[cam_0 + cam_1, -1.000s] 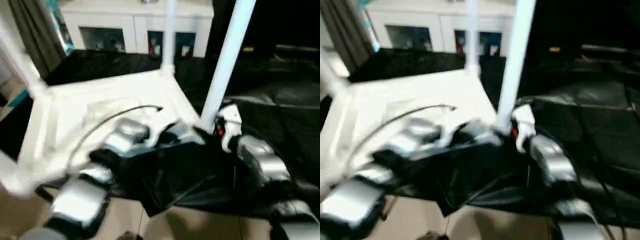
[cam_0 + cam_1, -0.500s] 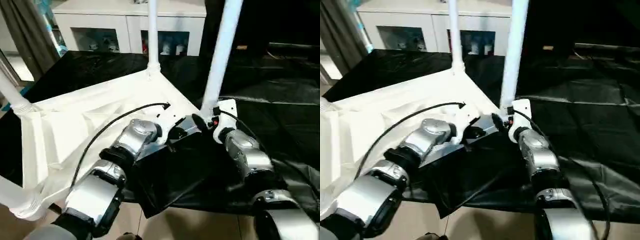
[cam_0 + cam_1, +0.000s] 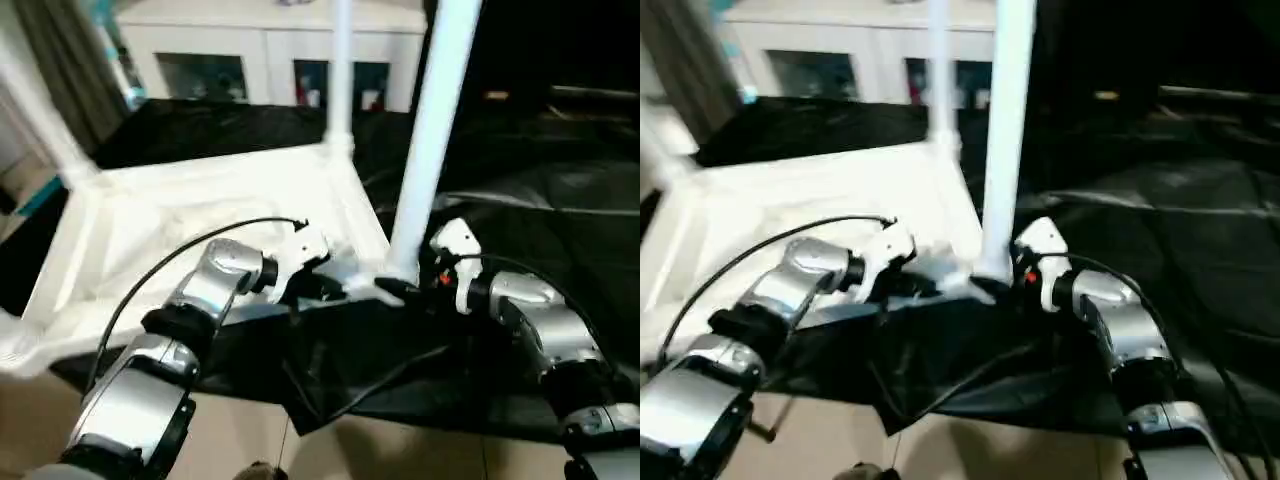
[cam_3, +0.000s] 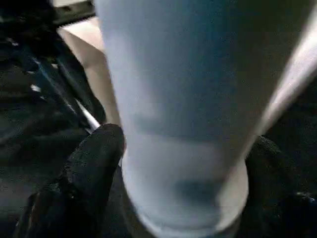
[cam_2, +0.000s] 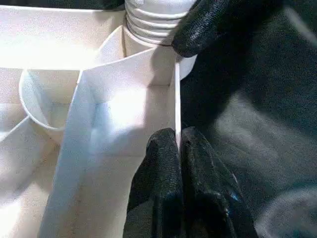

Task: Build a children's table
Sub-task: Rotate leg to tighten

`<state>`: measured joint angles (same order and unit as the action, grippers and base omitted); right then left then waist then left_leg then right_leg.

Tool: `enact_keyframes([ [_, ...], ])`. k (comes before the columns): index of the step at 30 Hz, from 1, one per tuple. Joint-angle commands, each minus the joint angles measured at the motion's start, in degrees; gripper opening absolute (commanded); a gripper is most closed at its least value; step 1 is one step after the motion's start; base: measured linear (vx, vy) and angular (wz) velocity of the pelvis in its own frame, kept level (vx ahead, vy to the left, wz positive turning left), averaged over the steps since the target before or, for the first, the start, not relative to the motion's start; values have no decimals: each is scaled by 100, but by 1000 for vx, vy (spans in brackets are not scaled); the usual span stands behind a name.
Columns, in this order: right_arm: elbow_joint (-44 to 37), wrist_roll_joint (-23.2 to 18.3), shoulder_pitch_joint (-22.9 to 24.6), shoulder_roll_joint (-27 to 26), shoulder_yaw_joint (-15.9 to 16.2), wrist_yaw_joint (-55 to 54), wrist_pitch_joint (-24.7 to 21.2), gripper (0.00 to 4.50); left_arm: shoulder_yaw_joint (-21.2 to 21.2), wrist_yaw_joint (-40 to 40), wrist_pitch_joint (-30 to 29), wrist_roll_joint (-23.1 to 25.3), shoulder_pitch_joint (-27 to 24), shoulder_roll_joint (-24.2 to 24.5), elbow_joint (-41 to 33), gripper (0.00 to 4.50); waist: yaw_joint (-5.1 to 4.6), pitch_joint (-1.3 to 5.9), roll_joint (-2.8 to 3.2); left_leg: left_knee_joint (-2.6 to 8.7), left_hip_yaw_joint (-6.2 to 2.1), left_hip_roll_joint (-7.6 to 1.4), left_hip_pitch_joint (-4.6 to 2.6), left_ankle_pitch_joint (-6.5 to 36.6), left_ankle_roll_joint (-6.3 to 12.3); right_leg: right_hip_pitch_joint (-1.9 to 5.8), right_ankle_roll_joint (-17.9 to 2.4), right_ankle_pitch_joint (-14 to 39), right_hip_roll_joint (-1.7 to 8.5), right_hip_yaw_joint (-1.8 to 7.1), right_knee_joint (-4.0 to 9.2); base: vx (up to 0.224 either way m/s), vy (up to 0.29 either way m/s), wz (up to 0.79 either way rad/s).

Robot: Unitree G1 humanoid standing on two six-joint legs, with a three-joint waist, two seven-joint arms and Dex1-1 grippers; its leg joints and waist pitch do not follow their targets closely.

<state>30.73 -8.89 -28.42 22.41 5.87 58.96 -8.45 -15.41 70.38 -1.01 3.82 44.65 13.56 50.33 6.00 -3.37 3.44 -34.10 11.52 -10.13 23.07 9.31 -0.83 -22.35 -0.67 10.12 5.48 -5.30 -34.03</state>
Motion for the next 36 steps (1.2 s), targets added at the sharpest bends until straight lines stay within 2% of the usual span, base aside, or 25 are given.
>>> enact_keyframes([
  [1,-240,-67,98,74,107,256,-97,356,-17,334,55,-185,-16,70,-290,0,-20,430,-44,430,-178,-402,-205,1551,280,222,-1415,1191,421,293,380,0,0,0],
  [3,-288,-78,114,92,112,301,-137,356,-17,393,38,-209,-50,118,-354,0,-14,436,-46,427,-182,-398,-195,1552,251,225,-1409,1174,436,297,374,0,0,0],
  [4,-305,-85,122,95,125,347,-182,331,-22,415,30,-219,-69,143,-384,0,-27,431,-92,430,-173,-393,-188,1539,260,226,-1408,1182,428,296,380,0,0,0],
  [6,-323,-71,141,94,191,412,-212,320,-11,443,12,-220,-84,155,-411,0,-9,434,-65,414,-169,-386,-199,1470,269,211,-1382,1264,436,300,389,0,0,0],
  [7,-326,-68,146,93,202,422,-216,310,-8,449,9,-218,-87,156,-416,0,-14,431,-95,414,-164,-387,-198,1454,272,208,-1376,1277,435,302,394,0,0,0],
  [8,-328,-60,155,84,230,440,-223,288,13,431,14,-211,-80,145,-406,0,-7,432,-77,413,-169,-388,-194,1426,268,209,-1363,1299,436,300,385,0,0,0],
  [14,-354,-125,200,-39,161,277,-317,277,78,305,-54,-268,-89,74,-427,0,-4,435,-92,407,-168,-383,-191,1364,281,208,-1316,1332,438,300,390,0,0,0],
  [15,-267,-131,194,-160,48,8,-279,275,92,175,-65,-261,-86,21,-405,0,-8,434,-112,407,-165,-382,-188,1353,284,210,-1316,1330,438,300,390,0,0,0],
  [16,-215,-134,190,-231,-17,-148,-256,275,100,99,-69,-255,-83,-10,-391,0,-8,430,-104,406,-165,-384,-190,1348,282,202,-1320,1345,443,304,393,0,0,0],
  [17,-33,-87,170,-442,-166,-676,-186,275,142,-312,-106,-179,-12,-141,-239,0,-23,432,-106,412,-172,-378,-191,1384,240,199,-1296,1434,442,298,399,0,0,0],
  [18,-33,-87,170,-442,-166,-676,-186,275,142,-312,-106,-179,-12,-141,-239,0,-23,432,-106,412,-172,-378,-191,1384,240,199,-1296,1434,442,298,399,0,0,0],
  [20,226,-12,127,-735,-334,-1410,-127,274,226,-926,-128,-101,123,-363,17,0,-75,420,-97,424,-176,-370,-214,1518,127,169,-1265,1597,438,301,428,0,0,0],
  [22,296,10,122,-841,-375,-1630,-100,274,264,-1147,-148,-86,177,-454,112,0,-103,416,-95,435,-191,-366,-231,1648,39,168,-1227,1733,450,304,456,0,0,0],
  [23,499,145,106,-1283,-457,-2519,-21,274,366,-1986,-184,-21,366,-813,429,0,-116,417,-83,438,-198,-358,-208,1625,58,193,-1187,1714,442,302,449,0,0,0],
  [24,573,204,82,-1462,-465,-2845,2,274,406,-2255,-222,-26,435,-970,530,0,-158,394,-65,452,-189,-360,-236,1739,-42,124,-1186,1790,431,313,474,0,0,0],
  [25,573,204,82,-1462,-465,-2845,2,274,406,-2255,-222,-26,435,-970,530,0,-159,415,-108,451,-207,-340,-248,1832,-73,177,-1149,1916,447,297,489,0,0,0],
  [26,739,221,-35,-1798,-515,-3334,-26,274,446,-2615,-263,-41,521,-1241,633,0,-151,415,-18,442,-214,-327,-230,1809,-61,187,-1129,1883,451,302,479,0,0,0],
  [27,739,221,-35,-1798,-515,-3334,-26,274,446,-2615,-263,-41,521,-1241,633,0,-183,386,-61,458,-201,-325,-233,1898,-38,157,-1090,1972,438,305,530,0,0,0],
  [28,796,205,-87,-1897,-534,-3437,-36,274,447,-2673,-270,-50,536,-1319,642,0,-176,395,-75,447,-203,-314,-245,1926,-17,169,-1061,2050,440,297,539,0,0,0],
  [29,848,213,-151,-1991,-530,-3481,7,274,430,-2693,-268,-58,539,-1398,643,0,-162,406,-71,440,-204,-316,-233,1852,34,179,-1027,2064,457,309,541,0,0,0],
  [30,867,224,-172,-2023,-522,-3480,41,274,430,-2688,-262,-60,540,-1427,650,0,-172,401,-32,449,-204,-320,-223,1847,54,171,-1007,2035,436,305,546,0,0,0],
  [31,913,247,-232,-2108,-498,-3423,184,309,433,-2658,-251,-64,544,-1511,674,0,-180,408,-18,458,-211,-324,-219,1863,52,183,-1001,1959,425,296,538,0,0,0],
  [33,916,248,-235,-2113,-497,-3418,194,309,433,-2656,-250,-64,544,-1515,676,0,-178,411,-19,463,-213,-328,-222,1882,62,186,-1031,1861,421,295,525,0,0,0],
  [35,757,157,-177,-2059,-433,-3006,193,346,397,-2467,-168,-62,504,-1501,649,0,-182,417,-31,465,-210,-329,-216,1863,90,194,-1060,1770,419,297,512,0,0,0],
  [36,757,157,-177,-2059,-433,-3006,193,351,397,-2467,-168,-62,504,-1501,649,0,-182,416,-27,462,-207,-329,-216,1865,108,193,-1082,1743,422,299,510,0,0,0],
])
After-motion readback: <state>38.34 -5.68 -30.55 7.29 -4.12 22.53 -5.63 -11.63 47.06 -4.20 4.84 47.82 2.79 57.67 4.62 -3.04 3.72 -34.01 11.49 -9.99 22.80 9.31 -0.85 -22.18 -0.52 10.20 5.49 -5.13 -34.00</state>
